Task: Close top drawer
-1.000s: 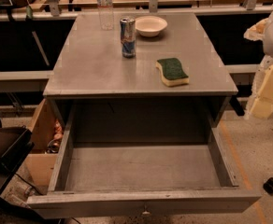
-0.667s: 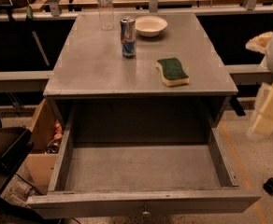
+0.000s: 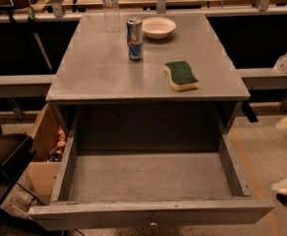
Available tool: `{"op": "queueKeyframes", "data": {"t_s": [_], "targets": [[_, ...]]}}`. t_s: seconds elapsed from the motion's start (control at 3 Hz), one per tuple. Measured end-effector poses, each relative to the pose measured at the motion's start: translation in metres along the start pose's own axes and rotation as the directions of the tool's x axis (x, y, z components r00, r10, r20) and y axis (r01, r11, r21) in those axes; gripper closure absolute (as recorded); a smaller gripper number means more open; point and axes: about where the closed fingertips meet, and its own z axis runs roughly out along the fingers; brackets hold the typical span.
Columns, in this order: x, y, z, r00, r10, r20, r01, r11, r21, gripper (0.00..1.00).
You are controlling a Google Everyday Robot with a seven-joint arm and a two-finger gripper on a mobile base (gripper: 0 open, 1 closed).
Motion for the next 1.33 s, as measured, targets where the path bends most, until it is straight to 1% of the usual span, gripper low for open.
{"op": "queueKeyframes", "data": {"t_s": [0.33,0.67,1.0,1.33], "targets": [[0.020,0.064,0.022,0.999,-0.021,0.028,0.022,0.9987,-0.045,0.63],[0.035,0.106,0.048,0.999,-0.040,0.033,0.044,0.9904,-0.131,0.87],[0.034,0.104,0.048,0.999,-0.041,0.036,0.045,0.9906,-0.129,1.00],[0.024,0.113,0.059,0.997,-0.070,0.042,0.074,0.9908,-0.113,1.00]]}}
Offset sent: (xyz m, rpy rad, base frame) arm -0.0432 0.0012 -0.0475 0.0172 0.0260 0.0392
